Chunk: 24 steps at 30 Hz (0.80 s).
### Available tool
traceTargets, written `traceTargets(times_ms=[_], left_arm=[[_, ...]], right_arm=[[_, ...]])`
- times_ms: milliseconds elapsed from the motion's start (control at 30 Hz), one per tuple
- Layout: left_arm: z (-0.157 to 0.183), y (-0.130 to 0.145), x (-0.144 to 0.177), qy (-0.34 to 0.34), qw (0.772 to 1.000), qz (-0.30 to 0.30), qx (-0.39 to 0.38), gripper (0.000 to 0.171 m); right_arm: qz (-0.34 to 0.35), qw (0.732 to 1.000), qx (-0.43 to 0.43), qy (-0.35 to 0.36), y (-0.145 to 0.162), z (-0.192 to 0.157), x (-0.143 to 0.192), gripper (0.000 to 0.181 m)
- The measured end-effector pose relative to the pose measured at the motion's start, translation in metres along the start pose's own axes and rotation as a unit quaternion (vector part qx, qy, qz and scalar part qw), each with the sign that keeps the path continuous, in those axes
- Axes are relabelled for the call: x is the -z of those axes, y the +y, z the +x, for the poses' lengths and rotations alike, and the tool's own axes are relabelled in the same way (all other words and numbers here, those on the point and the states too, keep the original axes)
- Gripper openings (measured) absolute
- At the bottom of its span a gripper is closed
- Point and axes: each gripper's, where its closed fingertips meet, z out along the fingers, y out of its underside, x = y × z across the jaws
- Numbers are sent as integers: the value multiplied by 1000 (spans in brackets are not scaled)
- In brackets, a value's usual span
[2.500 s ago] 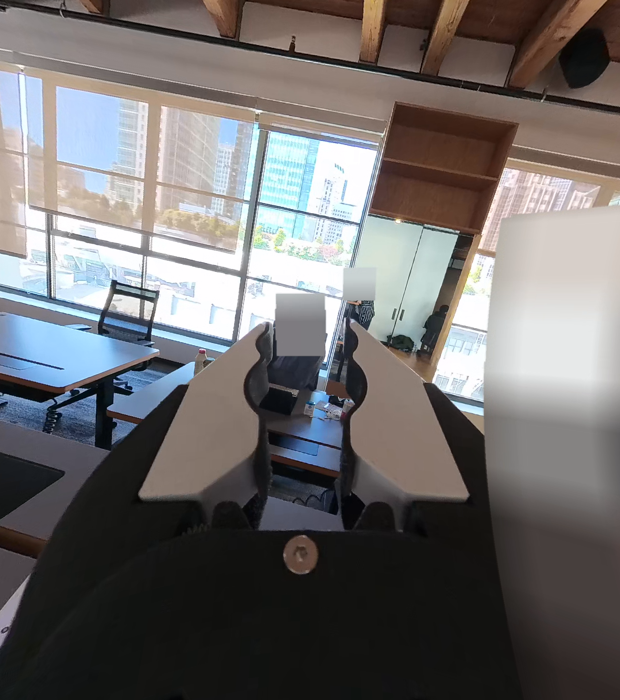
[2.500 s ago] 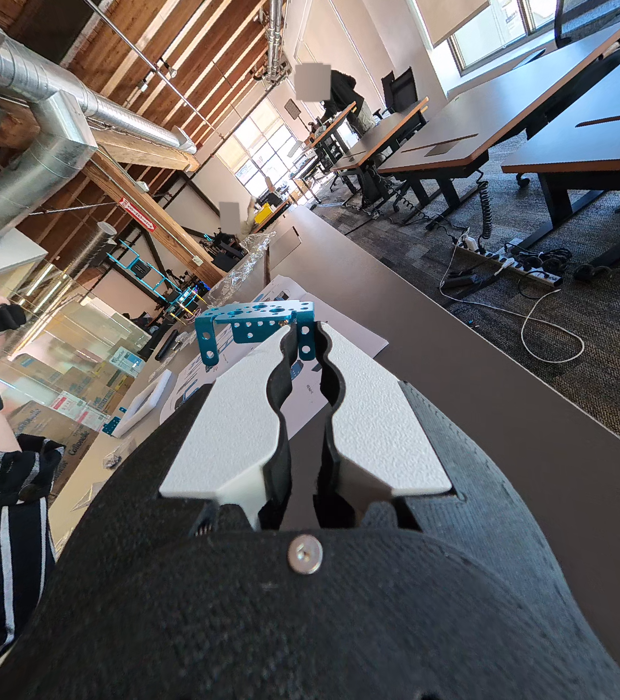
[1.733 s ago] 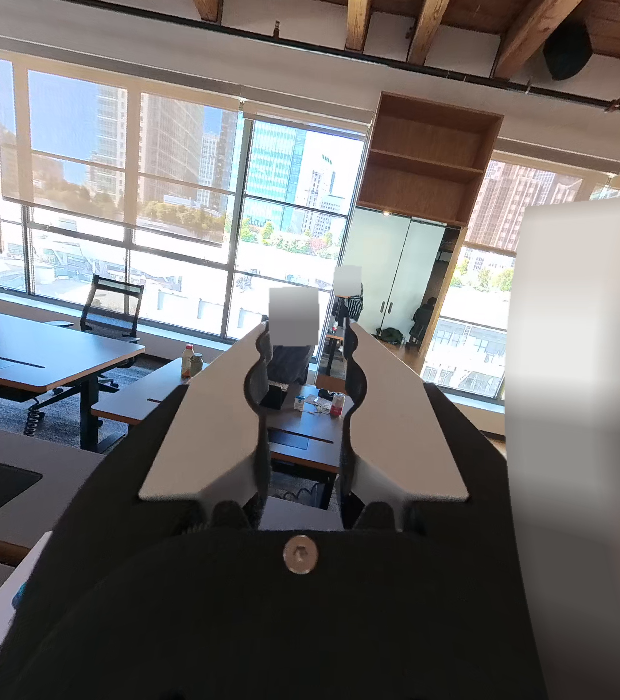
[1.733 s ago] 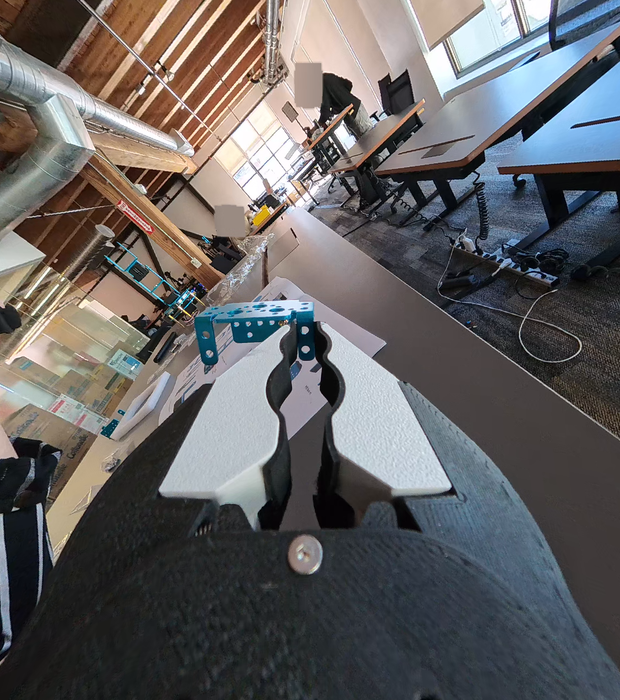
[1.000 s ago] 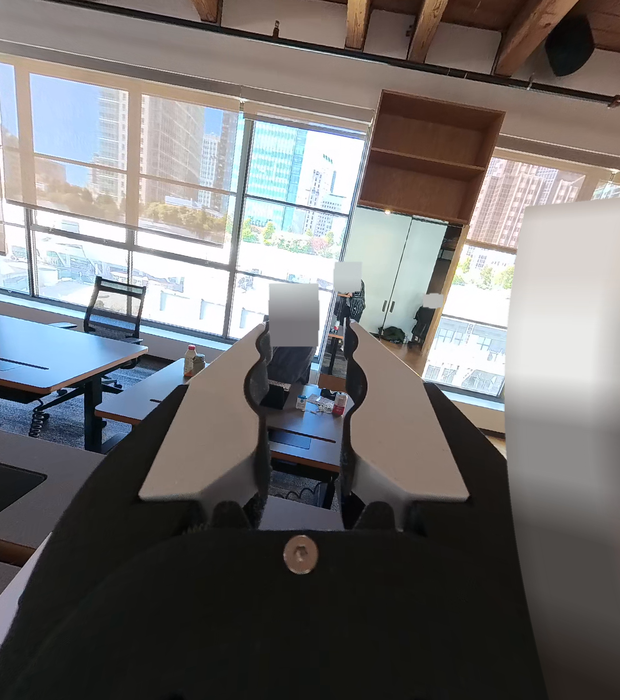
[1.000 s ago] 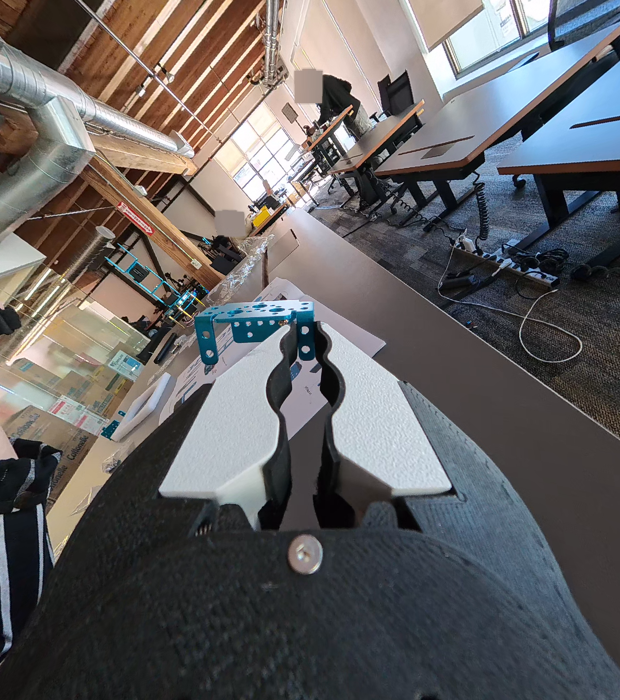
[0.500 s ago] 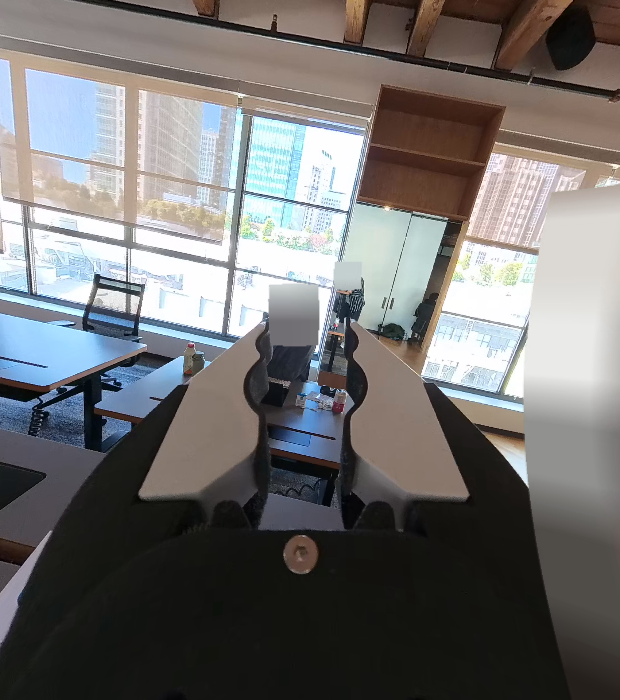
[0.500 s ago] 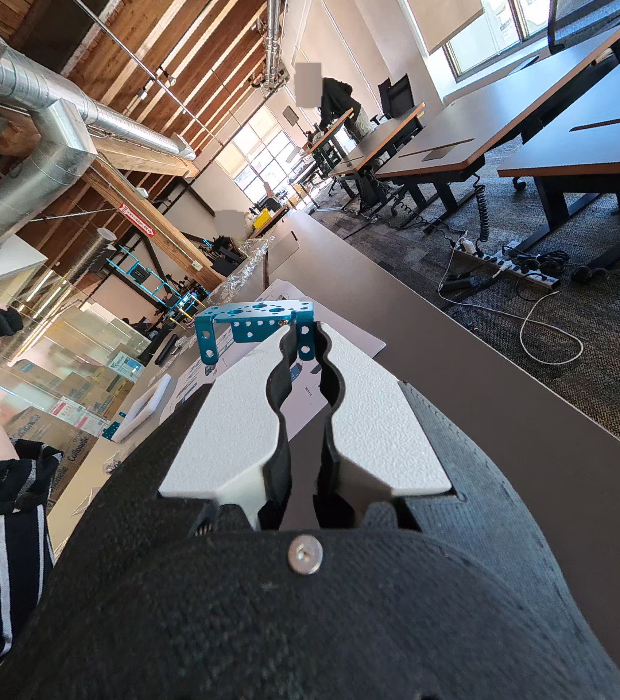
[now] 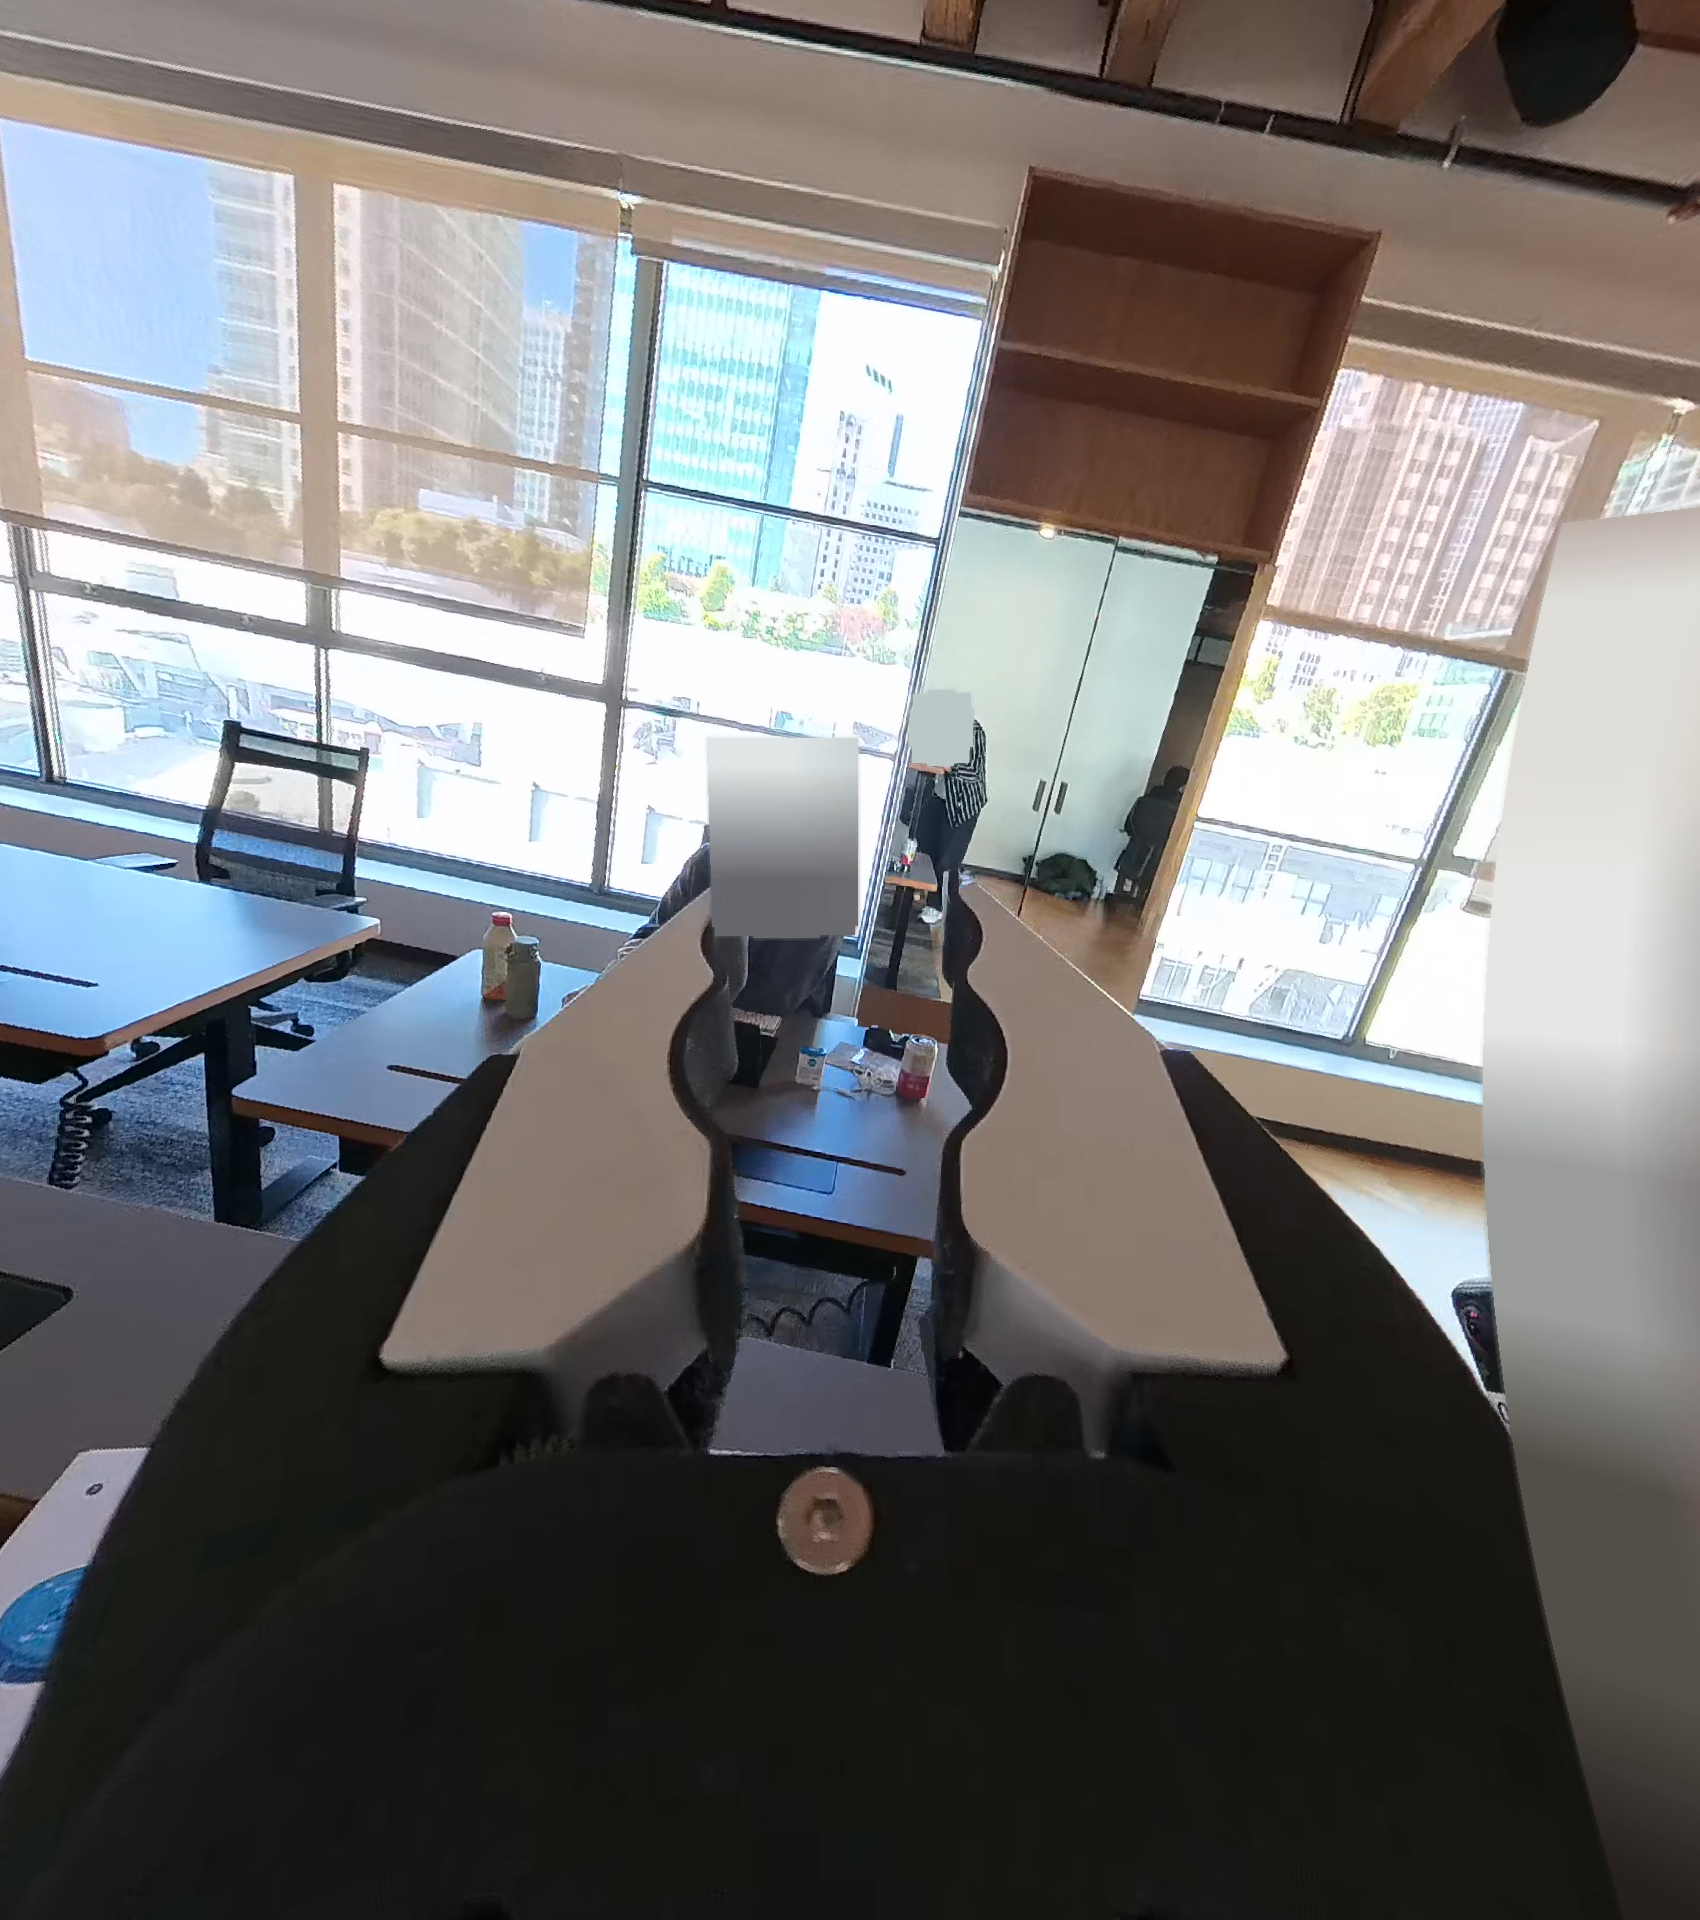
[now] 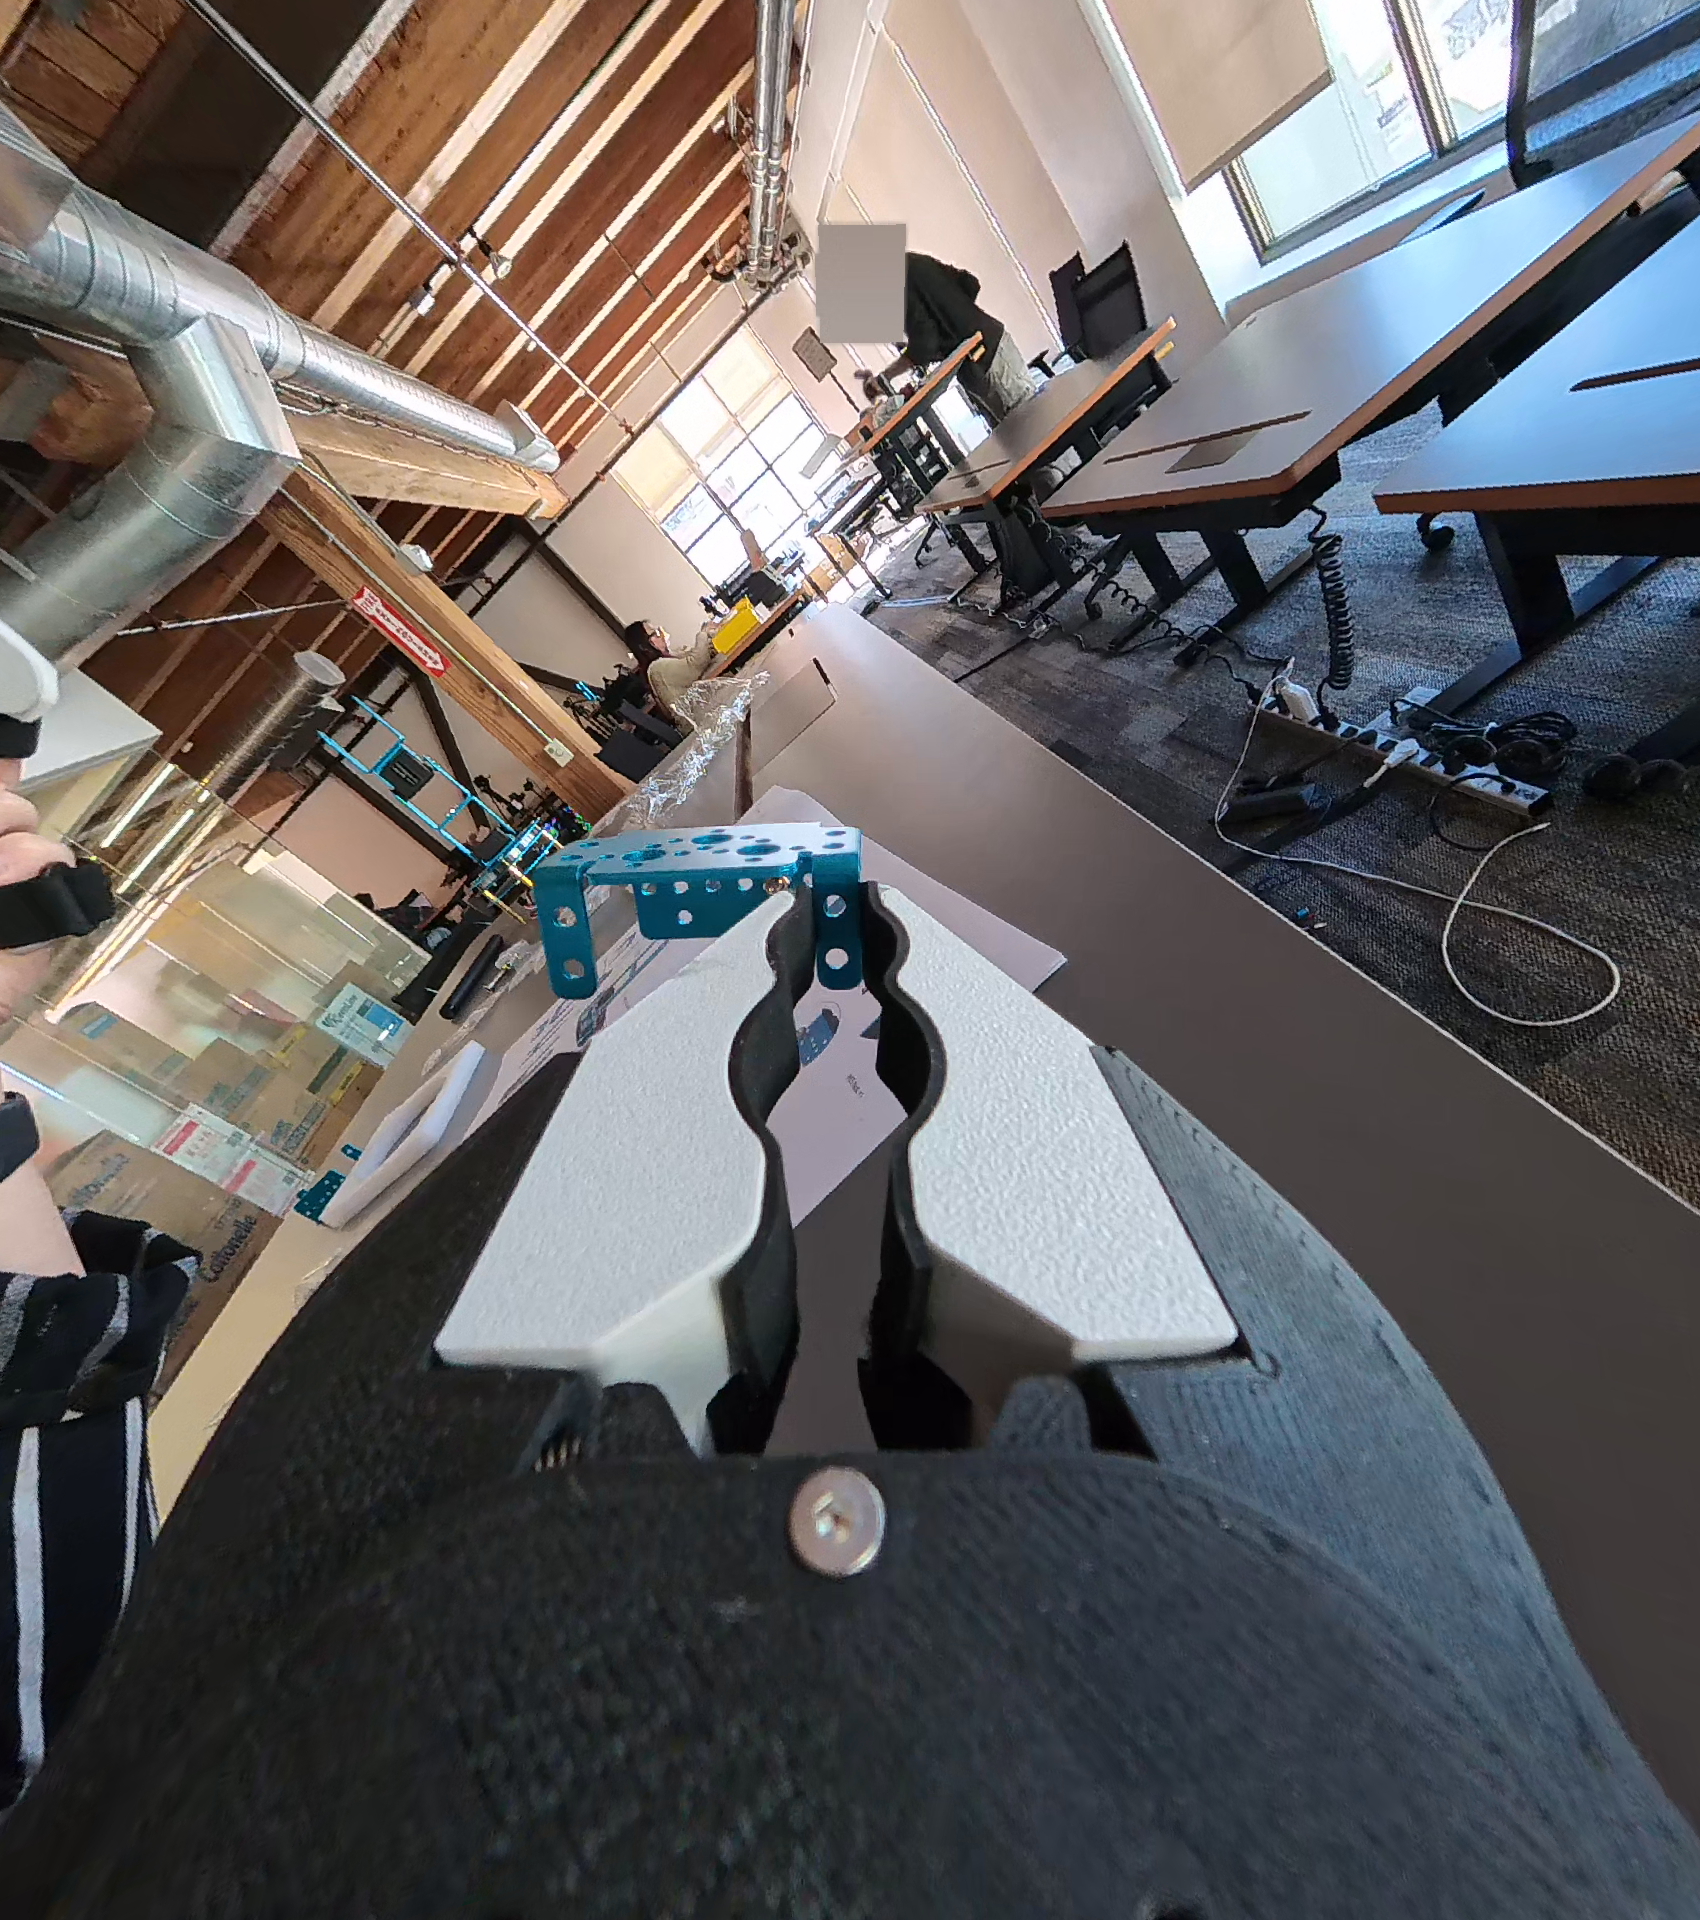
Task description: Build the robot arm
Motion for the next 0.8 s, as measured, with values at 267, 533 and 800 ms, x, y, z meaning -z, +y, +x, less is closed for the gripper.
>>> traceTargets(times_ms=[267, 533, 800], left_arm=[[14, 18, -14, 16, 1000, -14, 6, 35], [33, 40, -28, 31, 999, -43, -9, 35], [35, 40, -28, 30, 998, -45, -16, 36]], right_arm=[[8, 1000, -1, 14, -3, 4, 2, 7], [8, 1000, -5, 9, -3, 4, 3, 7], [9, 1000, -5, 7, -3, 3, 3, 7]])
